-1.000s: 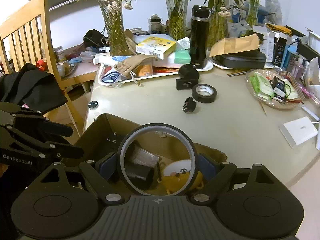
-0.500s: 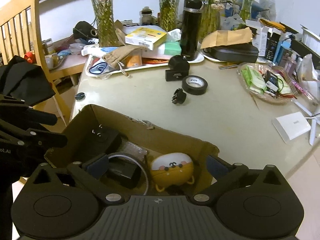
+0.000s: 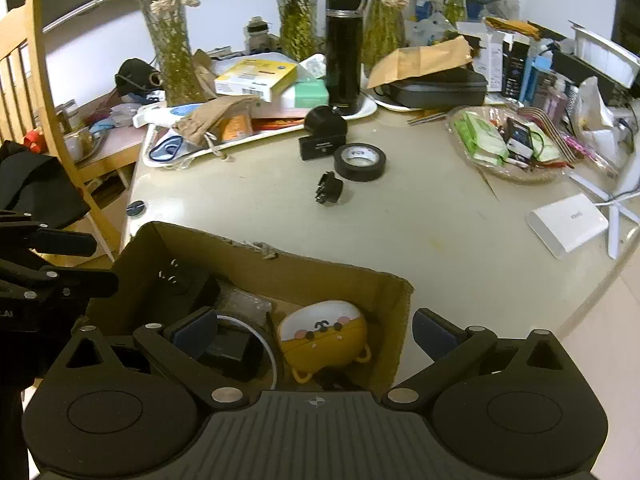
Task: Organize rigid objects
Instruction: 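Open the left tool to drop the plug into the box while the right tool releases the ring, then withdraw both tools from the box toward the table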
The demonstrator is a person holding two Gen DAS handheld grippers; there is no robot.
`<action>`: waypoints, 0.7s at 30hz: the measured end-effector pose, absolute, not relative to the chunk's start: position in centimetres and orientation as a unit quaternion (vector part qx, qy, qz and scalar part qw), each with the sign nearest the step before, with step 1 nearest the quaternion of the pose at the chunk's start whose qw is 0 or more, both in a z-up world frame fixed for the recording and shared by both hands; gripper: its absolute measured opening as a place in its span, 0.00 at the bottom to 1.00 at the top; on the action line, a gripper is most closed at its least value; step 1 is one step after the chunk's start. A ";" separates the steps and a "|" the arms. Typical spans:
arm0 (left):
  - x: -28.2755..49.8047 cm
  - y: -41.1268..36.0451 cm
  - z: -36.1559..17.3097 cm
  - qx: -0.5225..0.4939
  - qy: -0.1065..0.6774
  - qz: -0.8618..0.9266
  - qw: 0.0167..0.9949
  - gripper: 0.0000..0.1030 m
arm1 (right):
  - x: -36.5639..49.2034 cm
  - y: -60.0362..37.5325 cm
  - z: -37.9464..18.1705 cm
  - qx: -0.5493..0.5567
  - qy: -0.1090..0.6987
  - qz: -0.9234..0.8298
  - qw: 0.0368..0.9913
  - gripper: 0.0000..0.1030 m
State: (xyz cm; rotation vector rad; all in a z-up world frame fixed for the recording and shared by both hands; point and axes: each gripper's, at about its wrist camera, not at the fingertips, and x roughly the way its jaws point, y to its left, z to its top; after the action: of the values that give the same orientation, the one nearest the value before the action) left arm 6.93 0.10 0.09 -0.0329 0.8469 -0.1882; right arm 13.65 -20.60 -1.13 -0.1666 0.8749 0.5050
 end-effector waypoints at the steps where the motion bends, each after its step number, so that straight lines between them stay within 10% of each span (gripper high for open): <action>1: 7.0 0.1 0.1 -0.015 0.411 -0.091 0.907 0.52 | 13.7 -20.6 -1.1 -0.079 0.419 0.239 0.873 1.00; 17: 8.9 -0.3 0.3 0.000 0.390 -0.083 0.917 0.54 | 15.9 -20.9 -1.0 -0.067 0.433 0.210 0.874 1.00; 21: 9.5 -0.4 0.2 0.000 0.384 -0.067 0.921 0.75 | 16.7 -21.1 -0.9 -0.057 0.430 0.200 0.879 1.00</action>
State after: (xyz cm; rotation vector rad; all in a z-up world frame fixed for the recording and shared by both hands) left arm 9.52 -0.37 0.23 -0.0001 0.7890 -0.1381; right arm 16.72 -21.06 -0.92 -0.1191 0.8969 0.4160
